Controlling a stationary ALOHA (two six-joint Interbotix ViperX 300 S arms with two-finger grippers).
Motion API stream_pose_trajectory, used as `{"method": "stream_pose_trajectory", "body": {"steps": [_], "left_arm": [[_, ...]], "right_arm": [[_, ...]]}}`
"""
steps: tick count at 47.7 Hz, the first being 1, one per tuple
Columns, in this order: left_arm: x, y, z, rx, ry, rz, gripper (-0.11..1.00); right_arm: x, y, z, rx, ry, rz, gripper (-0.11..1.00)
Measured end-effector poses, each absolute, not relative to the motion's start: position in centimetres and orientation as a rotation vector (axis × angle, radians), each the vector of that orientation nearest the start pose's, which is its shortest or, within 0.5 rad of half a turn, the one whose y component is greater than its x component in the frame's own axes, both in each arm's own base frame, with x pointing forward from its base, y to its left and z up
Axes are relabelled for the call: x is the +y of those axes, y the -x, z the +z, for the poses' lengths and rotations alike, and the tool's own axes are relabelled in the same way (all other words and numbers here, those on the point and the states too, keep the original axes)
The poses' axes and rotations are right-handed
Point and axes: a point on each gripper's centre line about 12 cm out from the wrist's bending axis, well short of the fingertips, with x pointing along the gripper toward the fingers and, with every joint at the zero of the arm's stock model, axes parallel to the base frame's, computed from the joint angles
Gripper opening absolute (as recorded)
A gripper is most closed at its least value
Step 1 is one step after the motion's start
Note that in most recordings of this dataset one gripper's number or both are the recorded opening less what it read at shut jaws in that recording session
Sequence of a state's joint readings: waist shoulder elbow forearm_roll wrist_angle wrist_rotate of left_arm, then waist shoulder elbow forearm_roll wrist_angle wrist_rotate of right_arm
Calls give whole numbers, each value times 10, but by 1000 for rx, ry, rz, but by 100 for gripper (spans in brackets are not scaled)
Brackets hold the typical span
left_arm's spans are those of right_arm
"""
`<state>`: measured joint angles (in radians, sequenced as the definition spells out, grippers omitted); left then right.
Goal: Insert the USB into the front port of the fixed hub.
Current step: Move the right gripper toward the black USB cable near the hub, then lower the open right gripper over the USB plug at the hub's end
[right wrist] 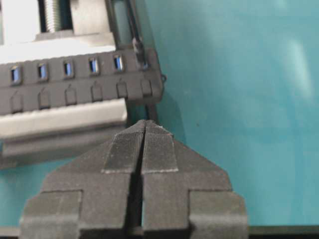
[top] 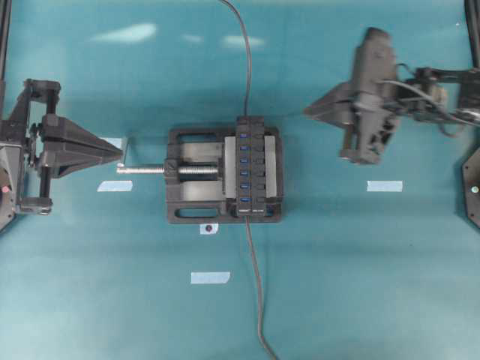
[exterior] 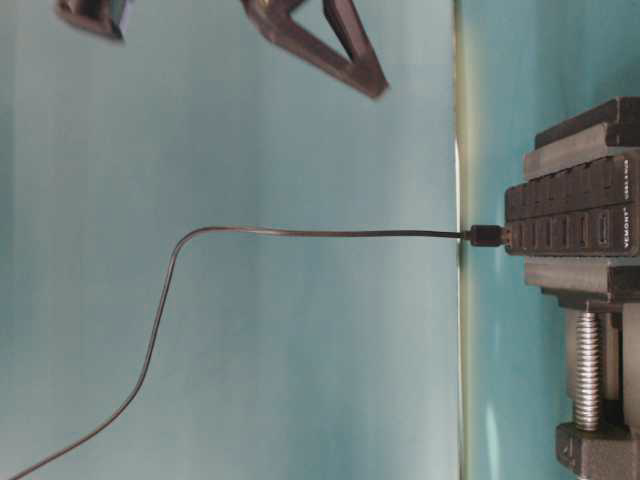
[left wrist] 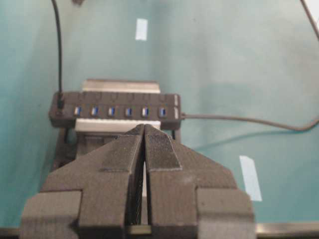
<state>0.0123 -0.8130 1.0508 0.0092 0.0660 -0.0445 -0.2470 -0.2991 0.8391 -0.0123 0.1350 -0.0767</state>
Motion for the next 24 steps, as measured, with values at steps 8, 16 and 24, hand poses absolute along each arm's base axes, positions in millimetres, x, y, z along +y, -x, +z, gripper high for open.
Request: {"method": "stream_pose_trajectory", "body": {"steps": [8, 16, 24], "left_arm": [[3, -227, 269, 323, 37, 19, 0], [3, -226, 269, 322, 35, 19, 0], [3, -224, 271, 313, 35, 18, 0]], "right_arm": [[-83, -329, 196, 712, -2, -207, -5], [-87, -345, 186, 738, -5, -205, -5], [-90, -357, 178, 757, 2, -199, -5]]}}
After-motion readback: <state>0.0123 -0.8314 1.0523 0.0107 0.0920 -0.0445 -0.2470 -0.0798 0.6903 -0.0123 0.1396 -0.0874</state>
